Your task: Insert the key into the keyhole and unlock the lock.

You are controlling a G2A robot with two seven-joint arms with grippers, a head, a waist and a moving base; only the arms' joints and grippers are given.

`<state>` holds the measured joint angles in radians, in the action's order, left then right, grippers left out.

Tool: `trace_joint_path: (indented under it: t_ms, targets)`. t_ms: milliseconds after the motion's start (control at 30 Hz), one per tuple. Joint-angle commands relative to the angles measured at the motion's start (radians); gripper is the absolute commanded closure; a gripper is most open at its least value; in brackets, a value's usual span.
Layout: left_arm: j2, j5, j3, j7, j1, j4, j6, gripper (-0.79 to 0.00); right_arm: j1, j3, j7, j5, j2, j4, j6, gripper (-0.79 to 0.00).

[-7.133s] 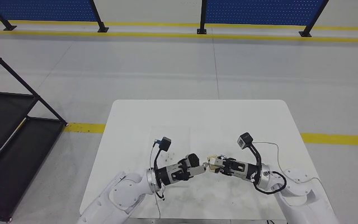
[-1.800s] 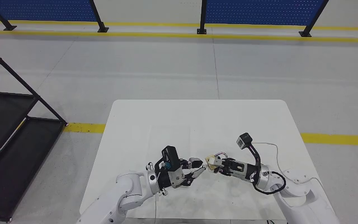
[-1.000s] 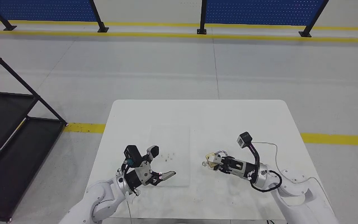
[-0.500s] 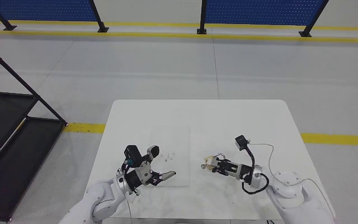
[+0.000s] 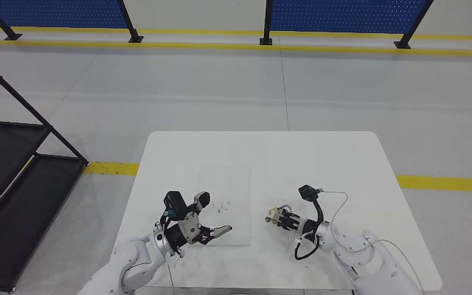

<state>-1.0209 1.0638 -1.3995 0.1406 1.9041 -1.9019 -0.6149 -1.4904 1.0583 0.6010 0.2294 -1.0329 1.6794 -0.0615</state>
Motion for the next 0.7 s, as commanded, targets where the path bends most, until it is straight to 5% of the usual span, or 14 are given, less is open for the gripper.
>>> trace_joint_path:
  t_ms: [0,667]
  targets:
    - [0.0,0.0,0.0,0.0,0.0,0.0,0.0,-0.785,0.004,-0.014,-0.022,0.05,-0.002,0.002,0.025,0.0]
    - [0.0,0.0,0.0,0.0,0.0,0.0,0.0,-0.785,0.0,-0.042,-0.075,0.239,-0.012,0.032,0.169,0.0]
